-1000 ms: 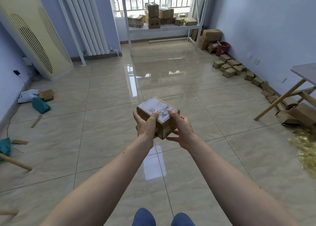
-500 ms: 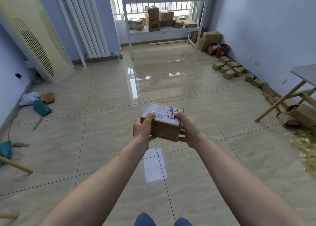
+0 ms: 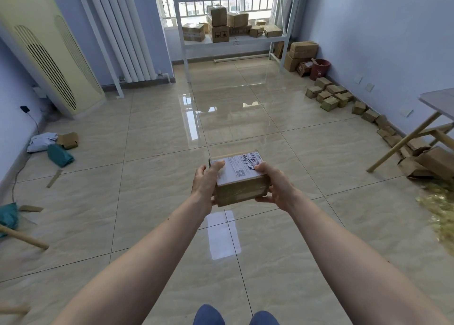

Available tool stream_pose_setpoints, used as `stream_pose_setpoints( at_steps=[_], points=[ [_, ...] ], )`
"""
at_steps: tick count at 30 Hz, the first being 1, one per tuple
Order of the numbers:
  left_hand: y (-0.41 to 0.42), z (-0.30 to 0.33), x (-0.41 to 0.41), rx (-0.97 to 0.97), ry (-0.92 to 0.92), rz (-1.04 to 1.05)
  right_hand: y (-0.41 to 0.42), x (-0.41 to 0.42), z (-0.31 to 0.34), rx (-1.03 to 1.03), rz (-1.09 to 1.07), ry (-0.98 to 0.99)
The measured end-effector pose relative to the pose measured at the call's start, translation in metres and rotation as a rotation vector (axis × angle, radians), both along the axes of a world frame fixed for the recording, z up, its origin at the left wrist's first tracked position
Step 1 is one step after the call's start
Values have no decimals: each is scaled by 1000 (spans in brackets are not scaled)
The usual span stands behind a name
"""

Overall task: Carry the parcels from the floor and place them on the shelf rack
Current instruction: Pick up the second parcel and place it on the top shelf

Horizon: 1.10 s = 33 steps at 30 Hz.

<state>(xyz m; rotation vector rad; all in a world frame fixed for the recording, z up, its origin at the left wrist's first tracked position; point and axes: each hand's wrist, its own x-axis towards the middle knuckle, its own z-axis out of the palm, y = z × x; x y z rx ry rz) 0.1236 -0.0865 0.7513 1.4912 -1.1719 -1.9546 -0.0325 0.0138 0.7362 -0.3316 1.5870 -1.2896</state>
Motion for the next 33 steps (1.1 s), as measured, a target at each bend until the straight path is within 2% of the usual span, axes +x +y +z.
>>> stream_pose_setpoints(
  at_steps=[3,11,18,25,33],
  points=[
    [1,0,-2,0,17,-18,1,-6,1,6,25,10],
    [8,-1,-14,8,85,71,-12,1,-12,22,-71,-47],
    [1,1,-14,-44,-8,-8,-17,-8,-5,-32,-73,-21],
    [-5,4,-18,-66,46,-55,-21,-13,3,-58,-36,27],
    [-7,4,-40,-123,99,75,-26,-15,4,-65,-43,54]
  ],
)
